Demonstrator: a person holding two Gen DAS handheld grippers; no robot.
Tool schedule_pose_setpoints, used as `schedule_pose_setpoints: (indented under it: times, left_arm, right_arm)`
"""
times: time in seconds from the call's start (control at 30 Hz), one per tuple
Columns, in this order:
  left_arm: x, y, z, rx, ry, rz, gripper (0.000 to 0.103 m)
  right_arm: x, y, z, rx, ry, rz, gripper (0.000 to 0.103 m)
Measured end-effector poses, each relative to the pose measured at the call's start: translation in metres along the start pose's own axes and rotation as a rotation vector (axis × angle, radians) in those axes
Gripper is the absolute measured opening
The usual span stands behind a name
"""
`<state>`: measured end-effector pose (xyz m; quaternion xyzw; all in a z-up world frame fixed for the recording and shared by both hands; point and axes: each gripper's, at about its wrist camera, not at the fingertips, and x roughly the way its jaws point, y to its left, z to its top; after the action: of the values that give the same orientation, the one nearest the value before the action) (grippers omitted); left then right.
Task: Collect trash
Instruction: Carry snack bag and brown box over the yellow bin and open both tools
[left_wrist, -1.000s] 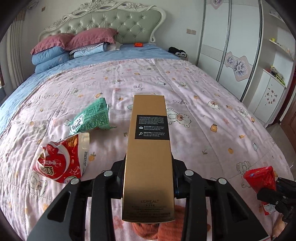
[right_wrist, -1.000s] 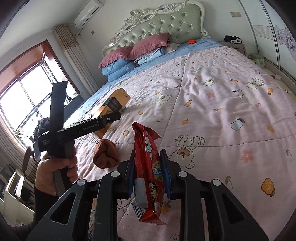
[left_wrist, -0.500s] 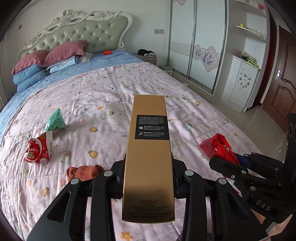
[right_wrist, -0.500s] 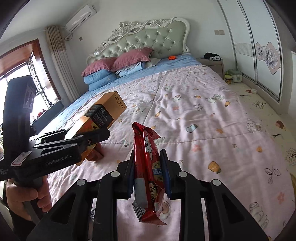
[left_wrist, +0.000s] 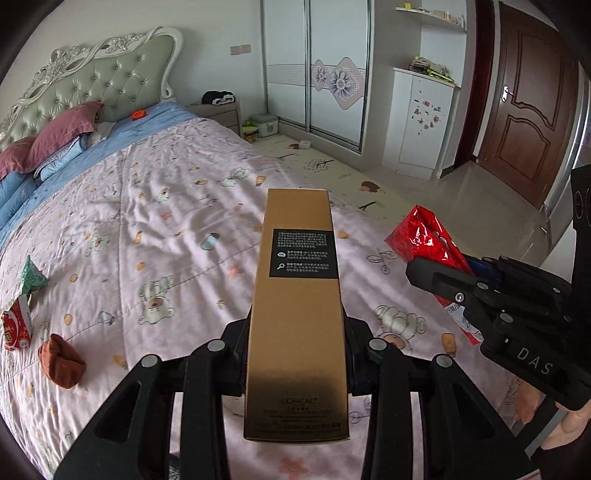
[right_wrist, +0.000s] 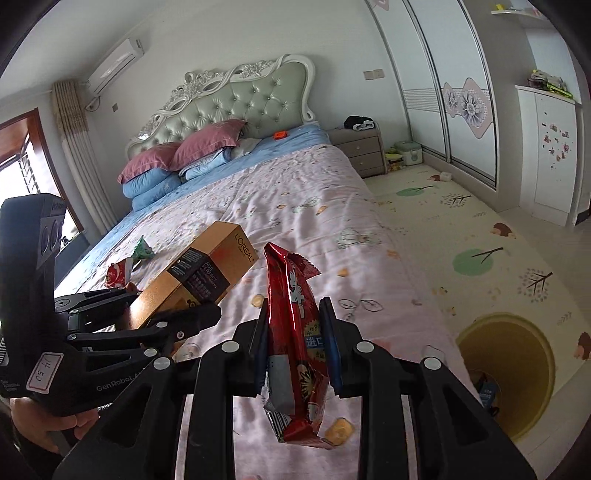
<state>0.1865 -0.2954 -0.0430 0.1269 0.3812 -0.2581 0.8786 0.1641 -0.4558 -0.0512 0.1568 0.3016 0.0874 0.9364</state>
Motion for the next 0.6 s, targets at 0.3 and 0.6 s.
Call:
schedule_pose_setpoints:
  times: [0.3,0.6]
  left_arm:
    - [0.035,-0.082,0.017,0.095,0.045,-0.085,0.036]
    - [0.073,-0.154,0.032,0.179,0.095,-0.154,0.036]
  right_arm:
    - [-0.039,-0.079,-0.011,0.089,-0.031,-0.095,0.025]
    - [-0.067,-0.149,-0.028,0.159,-0.035,-0.178,0.025]
